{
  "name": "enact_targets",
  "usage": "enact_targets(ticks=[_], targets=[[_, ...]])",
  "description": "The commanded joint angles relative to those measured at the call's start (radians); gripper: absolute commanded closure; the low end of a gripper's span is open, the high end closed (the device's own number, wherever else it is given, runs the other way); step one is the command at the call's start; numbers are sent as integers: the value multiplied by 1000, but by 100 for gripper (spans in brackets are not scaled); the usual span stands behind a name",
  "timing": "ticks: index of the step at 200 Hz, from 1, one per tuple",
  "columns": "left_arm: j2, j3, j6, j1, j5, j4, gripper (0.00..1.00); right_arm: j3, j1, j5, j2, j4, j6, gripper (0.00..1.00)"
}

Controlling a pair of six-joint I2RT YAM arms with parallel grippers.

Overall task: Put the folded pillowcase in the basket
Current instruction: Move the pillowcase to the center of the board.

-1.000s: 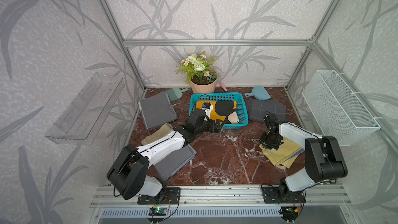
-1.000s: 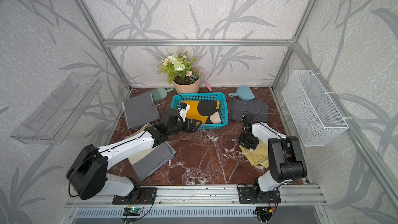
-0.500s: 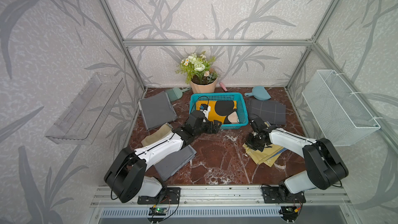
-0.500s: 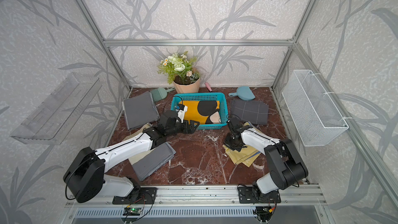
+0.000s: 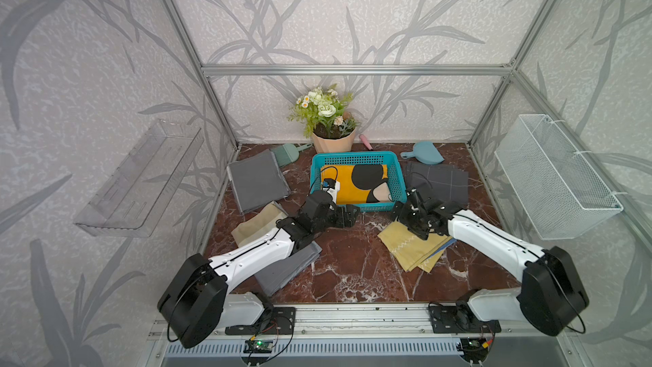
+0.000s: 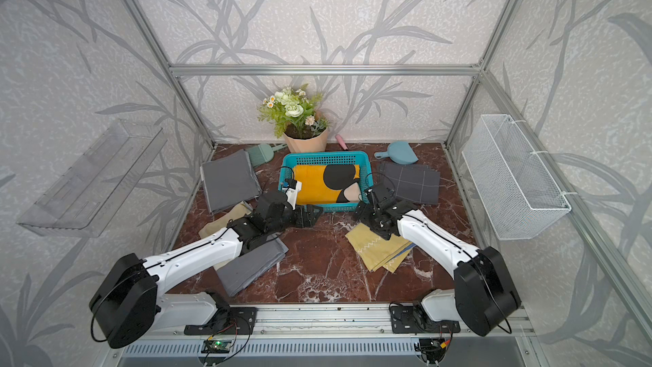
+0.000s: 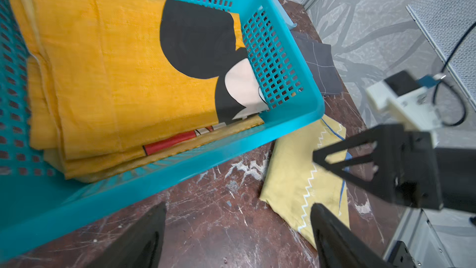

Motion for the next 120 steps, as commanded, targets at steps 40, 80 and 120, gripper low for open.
enact_targets(ticks=[40, 80, 120], targets=[[31, 33, -71, -104, 19, 90, 10, 50, -388, 35, 129, -172, -317, 1], [36, 56, -55, -121, 7, 64, 9, 125, -413, 20, 396, -170, -349, 1], [16, 58, -31, -122, -41, 22, 7, 80, -412, -14, 399, -146, -340, 1]])
